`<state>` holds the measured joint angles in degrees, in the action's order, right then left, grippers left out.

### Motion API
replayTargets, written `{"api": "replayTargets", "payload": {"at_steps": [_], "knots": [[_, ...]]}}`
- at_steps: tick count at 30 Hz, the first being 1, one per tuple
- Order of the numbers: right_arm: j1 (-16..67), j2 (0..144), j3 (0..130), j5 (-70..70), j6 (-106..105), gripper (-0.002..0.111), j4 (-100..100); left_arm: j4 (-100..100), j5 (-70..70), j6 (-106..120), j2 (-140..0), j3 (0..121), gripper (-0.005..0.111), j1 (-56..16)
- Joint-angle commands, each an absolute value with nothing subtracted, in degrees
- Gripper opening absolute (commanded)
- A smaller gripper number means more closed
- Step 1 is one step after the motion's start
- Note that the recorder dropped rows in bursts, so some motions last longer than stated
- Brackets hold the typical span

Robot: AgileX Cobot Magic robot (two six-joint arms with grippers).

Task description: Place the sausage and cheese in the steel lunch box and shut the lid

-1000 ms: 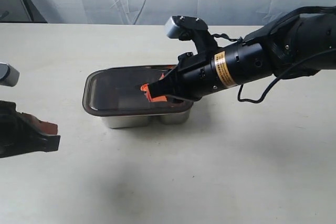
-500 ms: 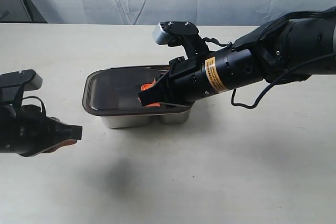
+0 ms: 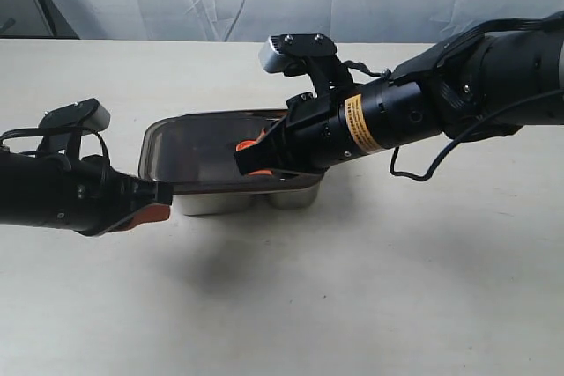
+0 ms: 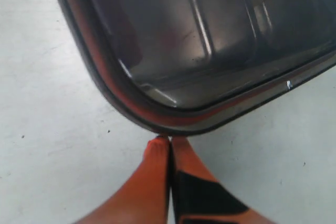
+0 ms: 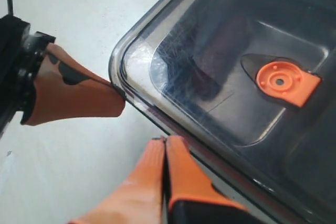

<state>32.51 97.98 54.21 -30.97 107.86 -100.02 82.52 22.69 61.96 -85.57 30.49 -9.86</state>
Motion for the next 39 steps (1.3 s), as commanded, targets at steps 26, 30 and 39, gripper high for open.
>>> {"api": "replayTargets", "payload": {"at_steps": [26,30,39], "knots": [[32.6,105.9,54.2,-33.4,107.8,-0.001,-99.9,75.2,22.8,60.6,-85.6,33.1,0.0,-9.9],[32.6,105.7,54.2,-35.8,107.8,-0.001,-99.9,67.5,20.7,53.3,-85.6,31.9,0.0,-9.9],[32.6,102.2,54.2,-35.0,107.8,-0.001,-99.9,48.8,26.3,38.3,-85.4,31.3,0.0,-9.9]]}}
